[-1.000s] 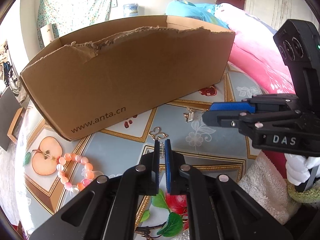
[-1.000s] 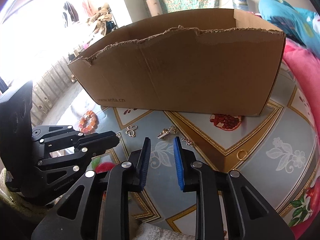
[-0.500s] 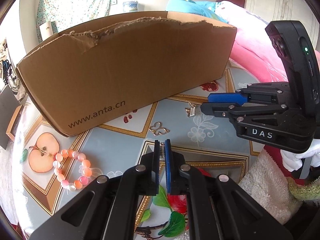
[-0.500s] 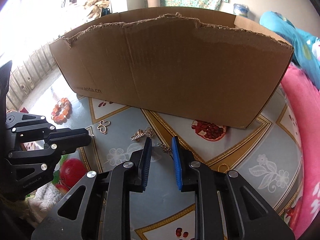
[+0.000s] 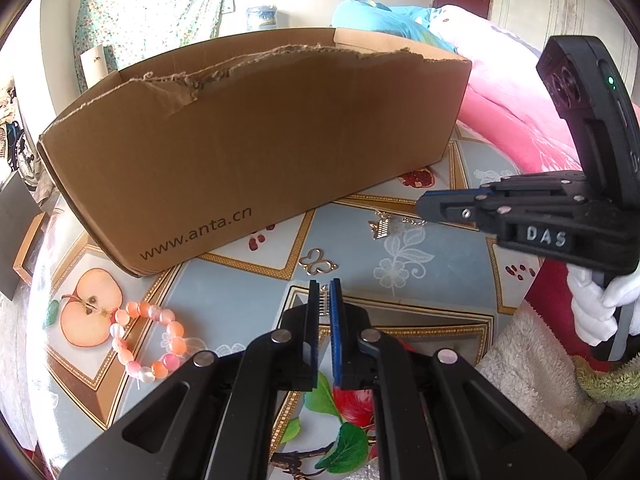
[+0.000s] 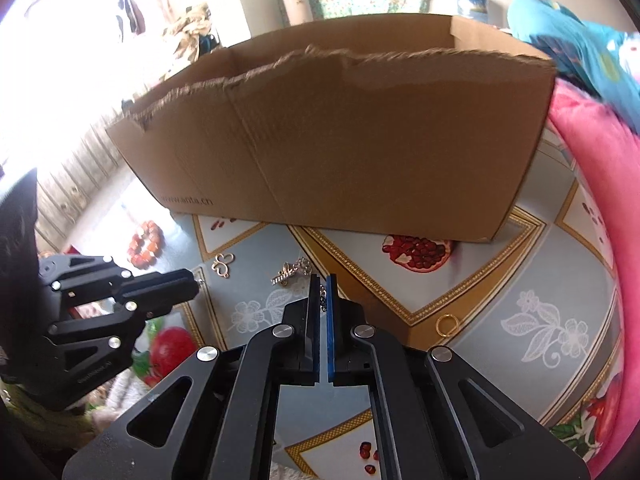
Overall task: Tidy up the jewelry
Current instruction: 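Carry both held charms over the box and open both tools to drop them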
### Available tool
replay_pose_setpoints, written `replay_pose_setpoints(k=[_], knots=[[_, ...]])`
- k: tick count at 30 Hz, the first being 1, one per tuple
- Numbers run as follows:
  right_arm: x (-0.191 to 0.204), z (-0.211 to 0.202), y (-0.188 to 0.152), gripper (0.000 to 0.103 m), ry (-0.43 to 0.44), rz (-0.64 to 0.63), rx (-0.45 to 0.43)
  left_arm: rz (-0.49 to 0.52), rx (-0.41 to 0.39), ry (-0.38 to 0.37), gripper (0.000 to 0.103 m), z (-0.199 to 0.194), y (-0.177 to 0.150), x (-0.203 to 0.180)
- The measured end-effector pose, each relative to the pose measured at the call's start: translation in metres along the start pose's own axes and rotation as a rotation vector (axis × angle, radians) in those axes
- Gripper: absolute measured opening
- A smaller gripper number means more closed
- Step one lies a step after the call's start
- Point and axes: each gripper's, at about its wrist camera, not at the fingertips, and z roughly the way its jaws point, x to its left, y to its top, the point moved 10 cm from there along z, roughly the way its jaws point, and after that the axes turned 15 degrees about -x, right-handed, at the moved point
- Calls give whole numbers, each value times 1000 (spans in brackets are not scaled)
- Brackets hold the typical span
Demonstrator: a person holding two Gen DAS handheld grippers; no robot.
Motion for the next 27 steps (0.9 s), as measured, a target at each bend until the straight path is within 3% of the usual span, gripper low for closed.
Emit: replay_pose_setpoints(k=[5,15,27], knots=[[-9,-22,10,1,32,58,-36,1,-16,3,4,-6,3,-1],[6,-44,36,1,78,57,-130,11,-76,12,4,-33,19,-4],[40,-70,128,1,192,-4,-342,-17,-297,-44,4,-81,124,11]])
